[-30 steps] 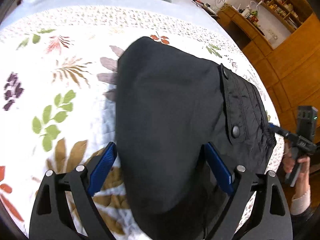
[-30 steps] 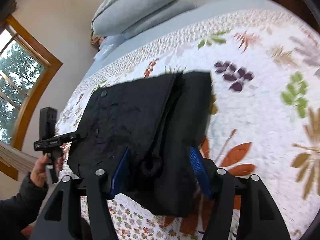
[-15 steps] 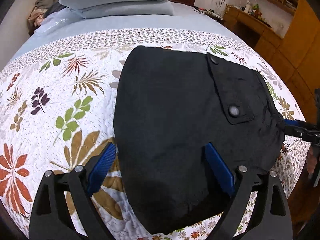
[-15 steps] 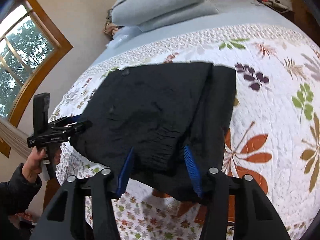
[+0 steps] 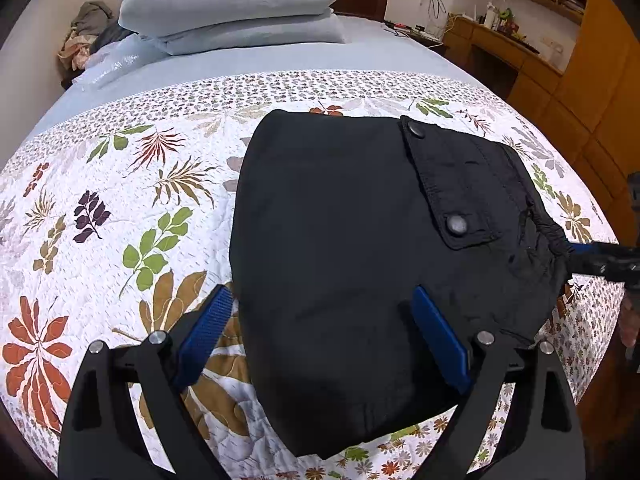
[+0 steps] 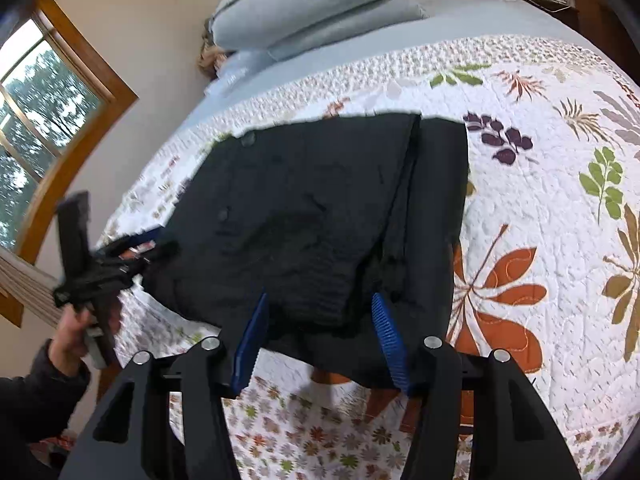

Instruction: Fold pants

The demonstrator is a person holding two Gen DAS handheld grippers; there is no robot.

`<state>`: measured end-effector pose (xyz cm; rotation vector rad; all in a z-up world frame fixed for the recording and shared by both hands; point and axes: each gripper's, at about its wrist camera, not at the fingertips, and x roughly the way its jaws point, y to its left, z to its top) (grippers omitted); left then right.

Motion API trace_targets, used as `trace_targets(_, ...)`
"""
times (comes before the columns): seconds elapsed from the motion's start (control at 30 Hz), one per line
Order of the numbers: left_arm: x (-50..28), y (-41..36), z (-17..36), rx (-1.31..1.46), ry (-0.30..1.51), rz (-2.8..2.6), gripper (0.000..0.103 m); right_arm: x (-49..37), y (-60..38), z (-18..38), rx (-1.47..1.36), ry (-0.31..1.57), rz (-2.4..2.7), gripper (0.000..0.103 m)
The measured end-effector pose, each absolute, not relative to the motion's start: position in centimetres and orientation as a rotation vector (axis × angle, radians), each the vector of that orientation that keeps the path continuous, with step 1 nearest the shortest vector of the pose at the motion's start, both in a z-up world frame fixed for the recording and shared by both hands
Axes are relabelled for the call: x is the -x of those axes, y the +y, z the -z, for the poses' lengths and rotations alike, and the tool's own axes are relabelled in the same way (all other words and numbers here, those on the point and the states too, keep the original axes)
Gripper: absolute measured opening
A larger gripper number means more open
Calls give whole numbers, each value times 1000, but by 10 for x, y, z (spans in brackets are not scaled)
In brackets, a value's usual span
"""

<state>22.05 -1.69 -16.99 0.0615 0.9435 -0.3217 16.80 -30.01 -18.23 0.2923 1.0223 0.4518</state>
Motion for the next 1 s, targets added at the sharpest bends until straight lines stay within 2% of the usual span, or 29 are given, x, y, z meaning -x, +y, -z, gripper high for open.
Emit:
trace_targets(0.33,-216,-12,168,-51,927,307,92,-168,-298,191,-287,1037,-415,55)
trace_targets(0.47,-216,-12,168,-50,921,298,92,-169,-306,189,-386,1026,-441,55)
trace_targets(0.63,-216,-15,170,-53,929,301,92,-177,-305,194,-431,1055,-476,41)
trace_targets(0.77,-218,-14,174,-38,942,304,93,-171,-307,176,-427,1018,-501,34)
trace_targets(0.8,-218,-15,174,-36,944,307,93,-169,-308,171,-416,1005,-503,30)
trace_targets(0.83,-218,-17,175,-38,946,308,93,-167,-310,166,-410,993,-502,21)
trace_targets(1.0,-218,-24,179,-47,956,307,93,-162,-313,174,-381,1033,-464,19)
